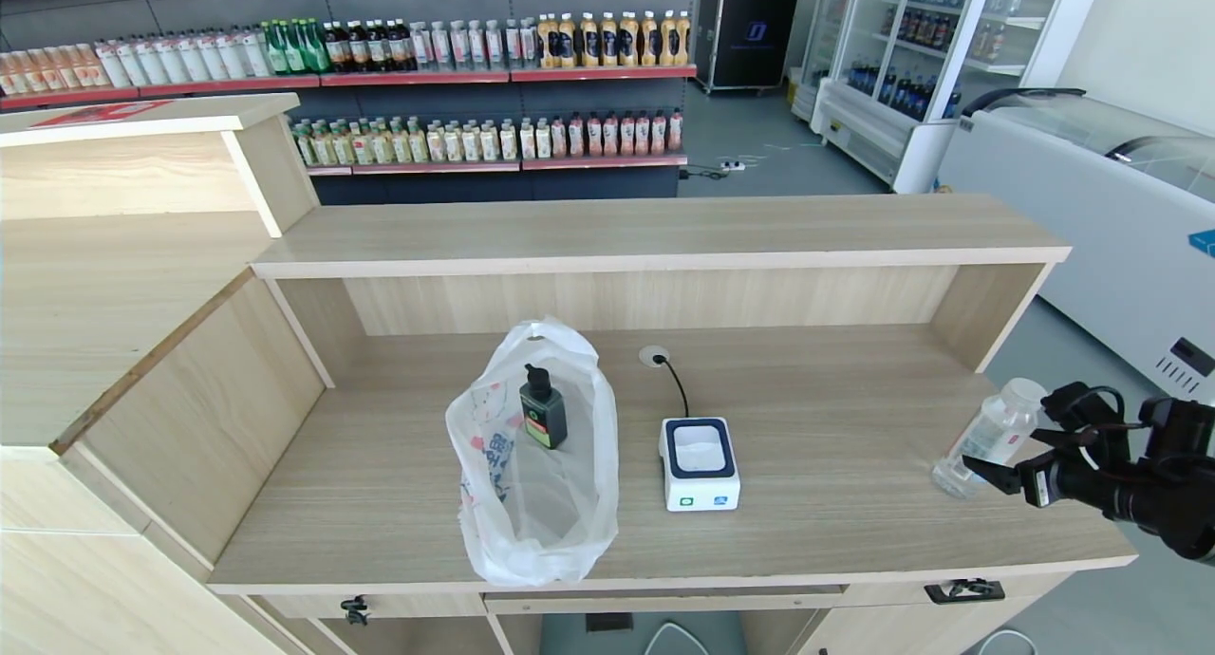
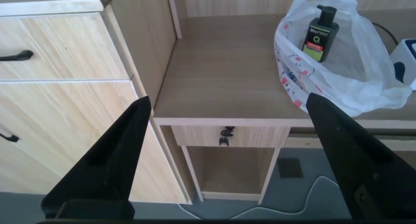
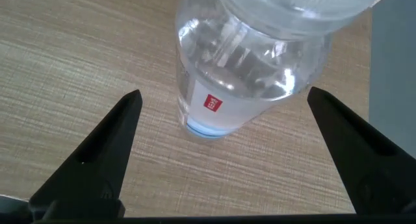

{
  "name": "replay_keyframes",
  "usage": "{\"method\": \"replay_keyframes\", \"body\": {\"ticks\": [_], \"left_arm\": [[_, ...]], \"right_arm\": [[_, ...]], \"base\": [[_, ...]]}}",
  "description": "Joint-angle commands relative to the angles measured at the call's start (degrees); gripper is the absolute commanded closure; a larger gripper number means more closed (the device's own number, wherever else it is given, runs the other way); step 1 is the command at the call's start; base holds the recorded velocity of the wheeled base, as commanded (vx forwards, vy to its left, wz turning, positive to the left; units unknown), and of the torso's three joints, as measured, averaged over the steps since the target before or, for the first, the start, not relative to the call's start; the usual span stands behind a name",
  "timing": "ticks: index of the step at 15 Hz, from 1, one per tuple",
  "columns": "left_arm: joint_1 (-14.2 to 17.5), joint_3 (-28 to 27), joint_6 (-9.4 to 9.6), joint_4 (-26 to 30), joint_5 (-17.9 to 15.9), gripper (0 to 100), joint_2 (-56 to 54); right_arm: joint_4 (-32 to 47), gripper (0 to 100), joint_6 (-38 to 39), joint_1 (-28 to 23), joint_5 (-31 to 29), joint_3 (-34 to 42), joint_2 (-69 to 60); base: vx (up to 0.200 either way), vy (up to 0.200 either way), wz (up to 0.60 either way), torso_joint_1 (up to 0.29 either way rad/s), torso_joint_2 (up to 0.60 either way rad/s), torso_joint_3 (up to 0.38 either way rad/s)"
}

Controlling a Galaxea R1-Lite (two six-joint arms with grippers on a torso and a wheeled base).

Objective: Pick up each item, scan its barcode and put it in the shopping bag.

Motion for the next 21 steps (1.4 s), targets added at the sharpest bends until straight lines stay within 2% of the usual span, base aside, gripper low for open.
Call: {"method": "replay_keyframes", "body": {"ticks": [1,11,21], "left_arm": [[0.0,0.0,-0.01,0.0,0.0,0,0.0],[0.0,0.0,-0.01,0.0,0.0,0,0.0],[0.0,0.0,-0.01,0.0,0.0,0,0.0]], "right_arm": [[-0.3,0,-0.1,0.5,0.0,-0.2,1.1],[-3.8,0,0.0,4.3,0.0,-1.6,3.3],[-6.3,0,0.1,4.3,0.0,-1.8,4.8]], "base": [[0.000,0.000,0.00,0.000,0.00,0.000],[0.000,0.000,0.00,0.000,0.00,0.000],[0.000,0.000,0.00,0.000,0.00,0.000]]}}
